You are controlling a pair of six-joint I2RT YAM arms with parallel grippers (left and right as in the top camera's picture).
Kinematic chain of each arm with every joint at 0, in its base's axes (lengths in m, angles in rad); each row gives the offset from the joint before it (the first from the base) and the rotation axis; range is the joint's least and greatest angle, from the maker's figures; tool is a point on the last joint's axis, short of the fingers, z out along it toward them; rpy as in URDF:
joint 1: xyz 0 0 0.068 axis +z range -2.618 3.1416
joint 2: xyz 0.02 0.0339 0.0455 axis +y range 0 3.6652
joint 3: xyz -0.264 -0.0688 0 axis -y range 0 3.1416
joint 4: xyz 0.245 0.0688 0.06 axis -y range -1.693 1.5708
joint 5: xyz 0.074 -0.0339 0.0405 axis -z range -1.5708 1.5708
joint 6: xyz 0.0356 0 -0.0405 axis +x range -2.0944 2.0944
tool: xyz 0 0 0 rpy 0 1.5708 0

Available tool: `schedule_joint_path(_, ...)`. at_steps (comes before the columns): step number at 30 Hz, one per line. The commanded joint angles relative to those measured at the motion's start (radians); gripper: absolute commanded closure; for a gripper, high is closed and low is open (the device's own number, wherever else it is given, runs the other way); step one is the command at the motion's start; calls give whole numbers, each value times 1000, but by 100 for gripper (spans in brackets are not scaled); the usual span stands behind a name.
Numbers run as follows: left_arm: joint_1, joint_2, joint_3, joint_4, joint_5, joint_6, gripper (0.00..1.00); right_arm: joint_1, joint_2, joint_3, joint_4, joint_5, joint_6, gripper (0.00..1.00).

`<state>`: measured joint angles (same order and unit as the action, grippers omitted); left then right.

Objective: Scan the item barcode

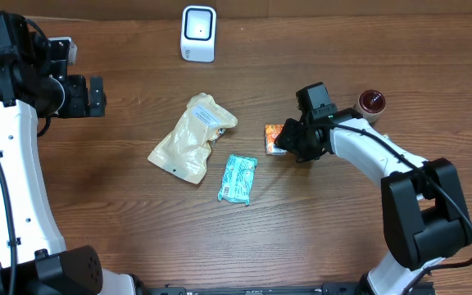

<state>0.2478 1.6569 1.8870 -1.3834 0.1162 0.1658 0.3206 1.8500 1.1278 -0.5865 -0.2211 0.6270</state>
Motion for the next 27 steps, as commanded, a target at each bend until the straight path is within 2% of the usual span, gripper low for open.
schedule_joint_path(1, -13, 5, -1, 0, 0, 21, 0, -4, 26, -12, 7, 2, 59, 60)
schedule_joint_path(10, -13, 5, -1, 0, 0, 21, 0, -1, 54, -17, 10, 2, 140, 69)
schedule_joint_path(12, -13, 5, -1, 0, 0, 21, 0, -1, 64, -17, 11, 3, 185, 73)
schedule_joint_path(16, -13, 5, -1, 0, 0, 21, 0, -1, 71, -17, 25, -2, 192, 96)
schedule_joint_path(19, -13, 5, -1, 0, -1, 21, 0, -10, 69, -14, 25, -53, 175, 96)
schedule_joint_path(22, -13, 5, -1, 0, -1, 21, 0, -34, 56, 4, 26, -177, 97, 96)
schedule_joint_path(27, -13, 5, -1, 0, -1, 21, 0, -99, -3, 79, 73, -584, -60, 96)
